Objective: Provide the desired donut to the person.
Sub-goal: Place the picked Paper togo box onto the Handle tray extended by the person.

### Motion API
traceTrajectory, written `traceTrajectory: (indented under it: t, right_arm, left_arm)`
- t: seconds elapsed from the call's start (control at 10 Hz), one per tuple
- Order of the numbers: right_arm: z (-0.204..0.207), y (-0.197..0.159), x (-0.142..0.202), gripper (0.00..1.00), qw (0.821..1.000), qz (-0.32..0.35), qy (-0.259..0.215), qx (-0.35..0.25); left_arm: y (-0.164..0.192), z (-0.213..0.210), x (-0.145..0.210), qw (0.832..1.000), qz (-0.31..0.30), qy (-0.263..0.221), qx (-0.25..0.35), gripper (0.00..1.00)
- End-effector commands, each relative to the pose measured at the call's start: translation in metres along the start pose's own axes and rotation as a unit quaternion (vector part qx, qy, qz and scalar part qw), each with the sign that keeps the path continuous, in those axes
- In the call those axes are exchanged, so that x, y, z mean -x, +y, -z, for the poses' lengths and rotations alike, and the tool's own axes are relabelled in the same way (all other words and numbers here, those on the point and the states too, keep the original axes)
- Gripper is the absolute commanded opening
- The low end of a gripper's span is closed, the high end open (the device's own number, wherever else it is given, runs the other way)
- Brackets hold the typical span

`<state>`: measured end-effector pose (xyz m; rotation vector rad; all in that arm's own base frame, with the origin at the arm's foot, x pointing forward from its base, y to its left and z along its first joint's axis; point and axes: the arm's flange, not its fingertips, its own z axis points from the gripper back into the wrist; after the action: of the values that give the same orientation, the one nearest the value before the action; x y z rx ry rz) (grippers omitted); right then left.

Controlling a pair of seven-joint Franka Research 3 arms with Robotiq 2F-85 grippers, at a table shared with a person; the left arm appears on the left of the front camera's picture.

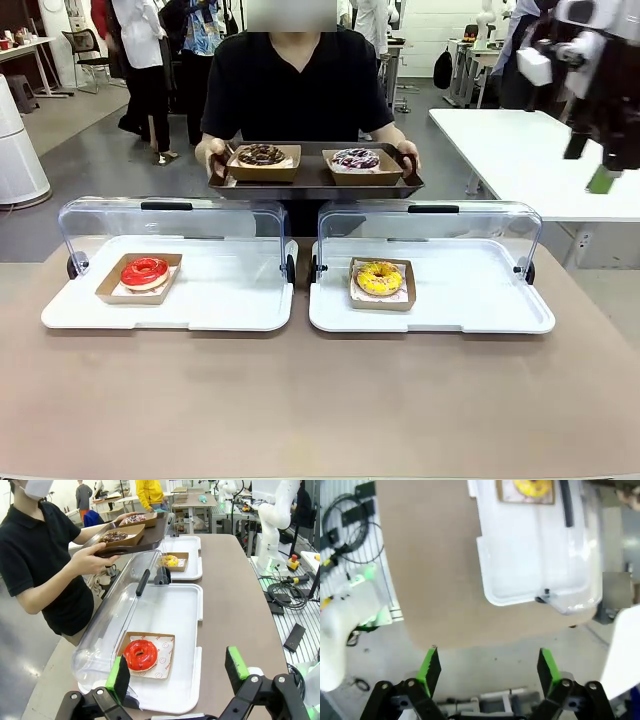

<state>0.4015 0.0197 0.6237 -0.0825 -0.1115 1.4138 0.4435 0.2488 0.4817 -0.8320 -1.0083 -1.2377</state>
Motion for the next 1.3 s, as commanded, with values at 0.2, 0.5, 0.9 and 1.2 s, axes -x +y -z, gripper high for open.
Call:
traceTrajectory:
  t: [0.2,0.5,0.9,1.2]
  right_arm:
    - [0.043,-0.017,0.028,1.0,0.999,0.03,-0.028,0.002]
    - [0.032,-0.016,0.035,1.0,0.999,0.029,-0.021,-0.001]
    - [0.032,-0.016,0.035,1.0,0.999,0.029,-0.021,-0.001]
    - [0.032,-0.016,0.035,1.0,0.999,0.029,-0.021,-0.001]
  left_arm:
    - [-0.001,-0.001,-0.002,1.0,-0.003,0.002,-0.004,1.0]
    - [-0.001,-0.001,-0.002,1.0,-0.003,0.002,-0.004,1.0]
    - [-0.001,-0.001,-0.002,1.0,-0.003,0.002,-0.004,1.0]
    - [-0.001,-0.001,-0.002,1.0,-0.003,0.002,-0.004,1.0]
